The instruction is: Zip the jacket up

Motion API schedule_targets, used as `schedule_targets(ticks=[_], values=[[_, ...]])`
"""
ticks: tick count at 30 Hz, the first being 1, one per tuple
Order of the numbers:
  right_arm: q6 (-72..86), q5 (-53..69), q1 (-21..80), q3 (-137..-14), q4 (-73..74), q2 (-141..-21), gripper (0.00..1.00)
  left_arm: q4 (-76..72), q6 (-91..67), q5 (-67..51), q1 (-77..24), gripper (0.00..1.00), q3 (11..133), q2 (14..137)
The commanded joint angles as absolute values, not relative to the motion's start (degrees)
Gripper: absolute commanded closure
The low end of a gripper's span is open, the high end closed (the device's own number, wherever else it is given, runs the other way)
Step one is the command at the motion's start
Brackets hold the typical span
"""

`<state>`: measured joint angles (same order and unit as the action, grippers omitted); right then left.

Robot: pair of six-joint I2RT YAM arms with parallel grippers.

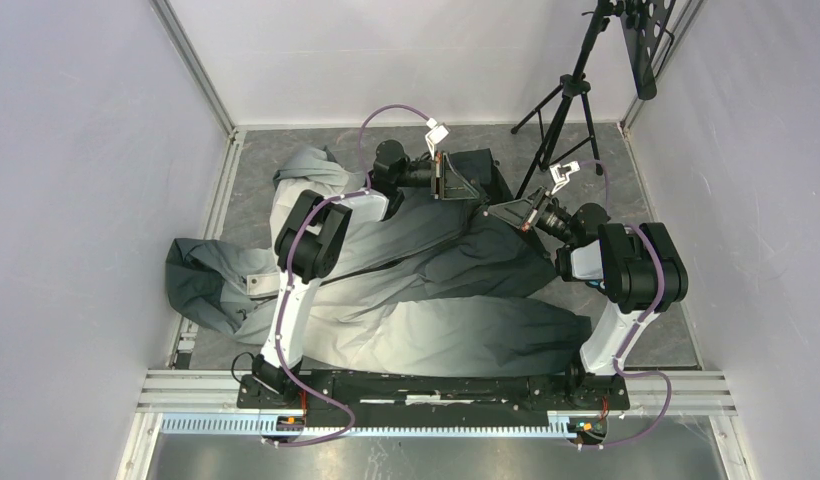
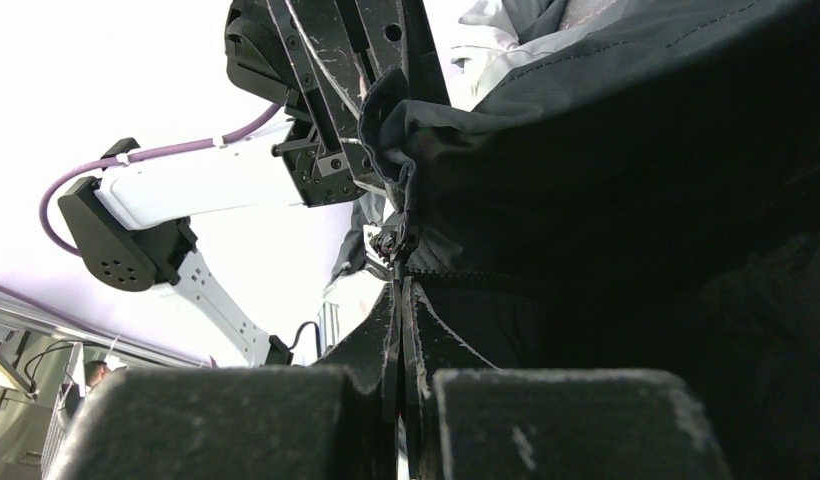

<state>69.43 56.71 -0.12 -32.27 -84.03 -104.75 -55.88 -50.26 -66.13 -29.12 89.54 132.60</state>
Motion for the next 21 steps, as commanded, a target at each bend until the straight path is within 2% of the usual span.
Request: schedule_targets(ticks=[1, 11, 21], values=[[70.11, 55.60, -0.70, -33.51, -91.01, -105.13, 1.00, -58.36, -47.78, -67.01, -29.78, 0.98, 88.02, 130.52], [70.91, 54.33, -1.61, -33.63, -88.88, -105.79, 1.00, -59.19, -47.36, -66.36, -29.92, 0.98, 86.77, 129.68], [64.95, 53.27, -1.41, -34.63, -77.13, -103.83, 1.00, -62.56, -48.42, -65.01, -30.75, 0.98, 85.22, 128.92]])
